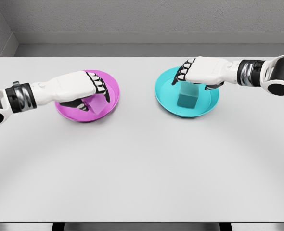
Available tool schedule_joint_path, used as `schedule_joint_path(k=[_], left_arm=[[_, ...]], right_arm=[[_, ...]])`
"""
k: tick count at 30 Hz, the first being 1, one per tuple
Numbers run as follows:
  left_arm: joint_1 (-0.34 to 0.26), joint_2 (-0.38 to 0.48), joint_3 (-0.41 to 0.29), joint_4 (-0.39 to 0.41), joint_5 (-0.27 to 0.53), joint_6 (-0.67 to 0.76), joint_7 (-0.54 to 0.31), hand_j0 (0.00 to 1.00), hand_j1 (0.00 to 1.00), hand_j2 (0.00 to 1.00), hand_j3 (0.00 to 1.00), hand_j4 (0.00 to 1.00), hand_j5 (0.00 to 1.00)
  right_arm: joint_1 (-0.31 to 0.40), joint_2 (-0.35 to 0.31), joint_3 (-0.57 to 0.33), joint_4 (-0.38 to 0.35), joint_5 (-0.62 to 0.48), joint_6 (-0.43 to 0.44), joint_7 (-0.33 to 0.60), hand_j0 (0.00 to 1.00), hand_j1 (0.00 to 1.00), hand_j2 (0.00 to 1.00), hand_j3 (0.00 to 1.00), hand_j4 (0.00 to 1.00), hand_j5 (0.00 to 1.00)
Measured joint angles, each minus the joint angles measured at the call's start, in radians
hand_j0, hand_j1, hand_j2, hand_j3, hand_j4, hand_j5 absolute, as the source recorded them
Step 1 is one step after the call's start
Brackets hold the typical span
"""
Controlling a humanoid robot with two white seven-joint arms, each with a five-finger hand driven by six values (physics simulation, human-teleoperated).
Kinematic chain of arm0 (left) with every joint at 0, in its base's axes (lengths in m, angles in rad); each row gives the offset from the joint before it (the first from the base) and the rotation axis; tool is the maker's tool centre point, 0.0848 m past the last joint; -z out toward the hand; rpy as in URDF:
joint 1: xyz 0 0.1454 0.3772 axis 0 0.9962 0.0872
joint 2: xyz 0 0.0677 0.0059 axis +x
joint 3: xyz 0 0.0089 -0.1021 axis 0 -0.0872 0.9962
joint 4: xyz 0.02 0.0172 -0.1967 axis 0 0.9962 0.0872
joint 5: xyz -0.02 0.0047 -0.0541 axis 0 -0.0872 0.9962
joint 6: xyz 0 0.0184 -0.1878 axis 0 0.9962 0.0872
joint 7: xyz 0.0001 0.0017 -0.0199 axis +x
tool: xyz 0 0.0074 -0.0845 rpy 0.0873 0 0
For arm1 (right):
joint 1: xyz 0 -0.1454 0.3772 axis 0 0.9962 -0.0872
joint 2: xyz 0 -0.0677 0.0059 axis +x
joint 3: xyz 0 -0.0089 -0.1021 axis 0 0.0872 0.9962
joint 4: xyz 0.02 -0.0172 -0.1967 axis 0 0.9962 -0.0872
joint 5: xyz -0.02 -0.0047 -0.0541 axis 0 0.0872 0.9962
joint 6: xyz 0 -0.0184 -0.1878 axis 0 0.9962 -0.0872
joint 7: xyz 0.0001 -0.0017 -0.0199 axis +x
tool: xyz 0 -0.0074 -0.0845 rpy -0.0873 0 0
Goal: Place the blocks in the corresponding plates according to their colors
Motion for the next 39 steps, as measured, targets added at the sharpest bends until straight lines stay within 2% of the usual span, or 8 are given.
schedule_joint_path(k=[12, 16, 17, 18, 25, 31, 36, 39], left_arm=[[-0.074, -0.024, -0.005, 0.125, 0.002, 0.0, 0.001, 0.59, 0.59, 0.59, 0.59, 0.59, 0.59], [-0.077, -0.033, -0.005, 0.156, 0.002, 0.0, 0.001, 0.74, 0.74, 0.74, 0.74, 0.74, 0.74], [-0.078, -0.034, -0.005, 0.16, 0.002, 0.0, 0.001, 0.83, 0.83, 0.83, 0.83, 0.83, 0.83], [-0.078, -0.035, -0.005, 0.163, 0.002, 0.0, 0.003, 1.0, 1.0, 1.0, 1.0, 1.0, 1.0], [-0.089, -0.036, -0.002, 0.176, 0.009, 0.0, 0.009, 1.0, 1.0, 1.0, 1.0, 1.0, 1.0], [-0.087, -0.012, 0.011, 0.181, 0.036, 0.0, 0.01, 1.0, 1.0, 1.0, 1.0, 1.0, 1.0], [-0.074, 0.13, 0.018, 0.189, 0.11, 0.0, 0.01, 1.0, 1.0, 1.0, 1.0, 1.0, 1.0], [-0.029, 0.207, 0.022, 0.195, 0.132, 0.0, 0.011, 1.0, 1.0, 1.0, 1.0, 1.0, 1.0]], right_arm=[[0.021, -0.048, -0.031, -0.015, -0.025, 0.0, -0.006, 1.0, 1.0, 1.0, 1.0, 1.0, 1.0], [0.072, -0.118, -0.098, -0.081, -0.072, -0.001, -0.009, 1.0, 1.0, 1.0, 1.0, 1.0, 1.0], [0.087, -0.134, -0.116, -0.102, -0.081, -0.001, -0.01, 1.0, 1.0, 1.0, 1.0, 1.0, 1.0], [0.101, -0.148, -0.133, -0.12, -0.09, -0.001, -0.012, 1.0, 1.0, 1.0, 1.0, 1.0, 1.0], [0.27, -0.23, -0.282, -0.201, -0.143, -0.001, -0.062, 1.0, 1.0, 1.0, 1.0, 1.0, 1.0], [0.433, -0.242, -0.451, -0.235, -0.153, 0.0, -0.071, 1.0, 1.0, 1.0, 1.0, 1.0, 1.0], [0.46, -0.226, -0.532, -0.243, -0.155, 0.0, -0.065, 1.0, 1.0, 1.0, 1.0, 1.0, 1.0], [0.462, -0.214, -0.55, -0.244, -0.154, 0.0, -0.061, 1.0, 1.0, 1.0, 1.0, 1.0, 1.0]])
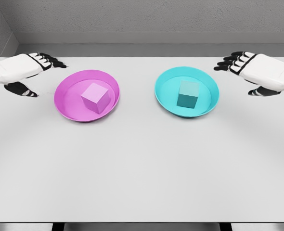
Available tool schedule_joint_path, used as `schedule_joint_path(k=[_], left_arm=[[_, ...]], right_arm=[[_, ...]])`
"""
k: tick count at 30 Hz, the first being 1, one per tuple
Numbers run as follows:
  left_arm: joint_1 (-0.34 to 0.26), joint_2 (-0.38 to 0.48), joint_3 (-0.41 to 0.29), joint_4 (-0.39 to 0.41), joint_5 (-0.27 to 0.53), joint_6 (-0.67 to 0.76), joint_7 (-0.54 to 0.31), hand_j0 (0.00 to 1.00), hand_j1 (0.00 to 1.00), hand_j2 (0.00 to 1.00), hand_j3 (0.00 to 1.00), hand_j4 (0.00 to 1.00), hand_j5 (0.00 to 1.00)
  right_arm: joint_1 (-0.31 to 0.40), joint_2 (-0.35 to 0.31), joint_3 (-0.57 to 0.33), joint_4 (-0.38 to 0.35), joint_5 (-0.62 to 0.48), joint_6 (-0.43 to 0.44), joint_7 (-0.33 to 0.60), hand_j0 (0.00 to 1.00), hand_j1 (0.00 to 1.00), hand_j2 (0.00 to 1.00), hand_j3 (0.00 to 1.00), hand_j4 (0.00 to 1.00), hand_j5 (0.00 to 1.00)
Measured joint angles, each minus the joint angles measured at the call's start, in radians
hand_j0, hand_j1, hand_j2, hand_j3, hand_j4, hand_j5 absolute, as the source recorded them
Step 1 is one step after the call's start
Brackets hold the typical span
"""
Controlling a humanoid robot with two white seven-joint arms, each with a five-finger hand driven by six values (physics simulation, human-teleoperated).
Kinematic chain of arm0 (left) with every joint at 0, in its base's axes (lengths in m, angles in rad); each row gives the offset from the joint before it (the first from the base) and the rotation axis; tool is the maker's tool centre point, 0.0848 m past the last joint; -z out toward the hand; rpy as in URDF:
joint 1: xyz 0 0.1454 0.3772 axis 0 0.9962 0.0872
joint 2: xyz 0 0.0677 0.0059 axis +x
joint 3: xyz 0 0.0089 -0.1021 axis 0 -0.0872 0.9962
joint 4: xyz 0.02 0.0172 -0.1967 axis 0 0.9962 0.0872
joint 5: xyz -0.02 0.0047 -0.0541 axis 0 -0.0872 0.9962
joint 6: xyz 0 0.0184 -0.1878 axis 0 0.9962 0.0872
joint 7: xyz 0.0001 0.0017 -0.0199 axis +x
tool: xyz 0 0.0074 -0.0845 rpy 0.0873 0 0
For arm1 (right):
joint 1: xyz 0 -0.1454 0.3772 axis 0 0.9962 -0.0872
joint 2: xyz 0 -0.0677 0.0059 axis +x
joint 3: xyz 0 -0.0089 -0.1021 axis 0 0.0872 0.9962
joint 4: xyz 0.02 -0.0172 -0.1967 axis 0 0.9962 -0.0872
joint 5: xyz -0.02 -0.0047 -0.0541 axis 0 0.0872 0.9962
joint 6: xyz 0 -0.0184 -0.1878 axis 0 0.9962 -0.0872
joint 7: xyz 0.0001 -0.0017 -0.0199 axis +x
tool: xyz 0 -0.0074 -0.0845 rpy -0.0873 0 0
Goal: Place the blocks in the corresponding plates according to their colors
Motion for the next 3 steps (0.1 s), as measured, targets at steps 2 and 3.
schedule_joint_path(k=[2, 3], left_arm=[[0.006, 0.031, 0.005, 0.002, 0.016, 0.0, 0.0, 1.0, 1.0, 1.0, 1.0, 1.0, 1.0], [0.008, 0.04, 0.006, 0.003, 0.021, 0.0, 0.0, 1.0, 1.0, 1.0, 1.0, 1.0, 1.0]], right_arm=[[0.002, 0.003, -0.008, 0.0, 0.0, 0.0, 0.001, 1.0, 1.0, 1.0, 1.0, 1.0, 1.0], [0.002, 0.003, -0.01, 0.001, 0.0, 0.0, 0.002, 1.0, 1.0, 1.0, 1.0, 1.0, 1.0]])
